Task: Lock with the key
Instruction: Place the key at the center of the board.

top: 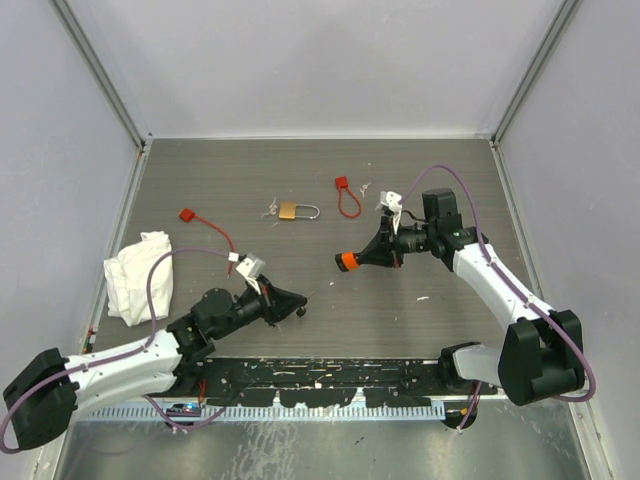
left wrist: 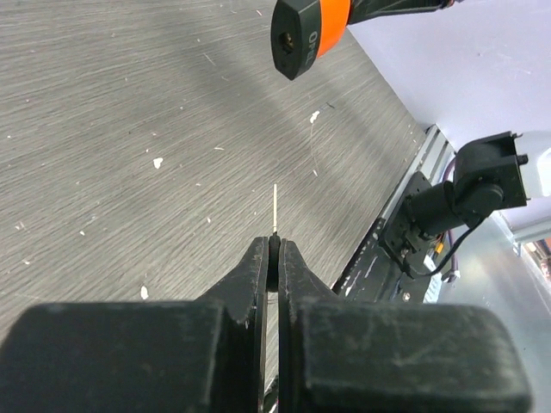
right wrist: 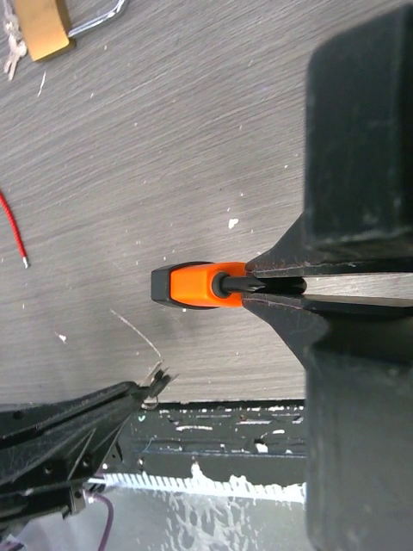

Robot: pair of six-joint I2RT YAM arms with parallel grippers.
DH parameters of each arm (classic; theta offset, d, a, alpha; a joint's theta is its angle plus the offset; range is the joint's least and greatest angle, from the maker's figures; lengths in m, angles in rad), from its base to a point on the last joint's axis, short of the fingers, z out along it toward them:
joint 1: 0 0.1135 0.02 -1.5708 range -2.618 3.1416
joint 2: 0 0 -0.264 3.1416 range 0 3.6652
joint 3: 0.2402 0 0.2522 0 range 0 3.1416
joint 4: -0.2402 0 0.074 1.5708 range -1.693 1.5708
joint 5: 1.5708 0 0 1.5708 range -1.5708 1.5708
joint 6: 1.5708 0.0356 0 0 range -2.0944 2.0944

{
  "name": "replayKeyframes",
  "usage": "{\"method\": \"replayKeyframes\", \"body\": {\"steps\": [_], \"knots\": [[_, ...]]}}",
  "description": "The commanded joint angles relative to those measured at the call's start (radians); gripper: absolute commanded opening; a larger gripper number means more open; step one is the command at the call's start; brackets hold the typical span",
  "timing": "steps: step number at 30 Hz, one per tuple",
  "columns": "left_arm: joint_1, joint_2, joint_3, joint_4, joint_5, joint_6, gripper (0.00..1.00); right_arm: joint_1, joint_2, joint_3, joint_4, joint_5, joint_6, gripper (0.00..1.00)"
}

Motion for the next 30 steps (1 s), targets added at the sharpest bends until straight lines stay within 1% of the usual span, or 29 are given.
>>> {"method": "replayKeyframes", "body": {"steps": [1,4,10,19,25,30], "knots": [[0.005,0.087,0.101,0.137,-0.005,-0.053,0.00,-0.026,-0.017,0.022,0.058,0.039,0.031,0.01],[0.005,0.168,0.148,0.157,0.015,-0.054,0.00,-0.049,-0.008,0.027,0.058,0.061,0.046,0.01],[0.007,0.388,0.249,0.280,0.080,-0.084,0.00,-0.089,0.026,0.039,0.061,0.134,0.076,0.01],[0.018,0.770,0.501,0.383,0.192,-0.186,0.00,-0.161,0.073,0.052,0.073,0.218,0.139,0.01],[0.019,0.996,0.670,0.377,0.192,-0.261,0.00,-0.216,0.091,0.048,0.102,0.257,0.185,0.01],[0.011,1.100,0.770,0.367,0.138,-0.273,0.00,-0.252,0.111,0.036,0.153,0.326,0.271,0.01]]}}
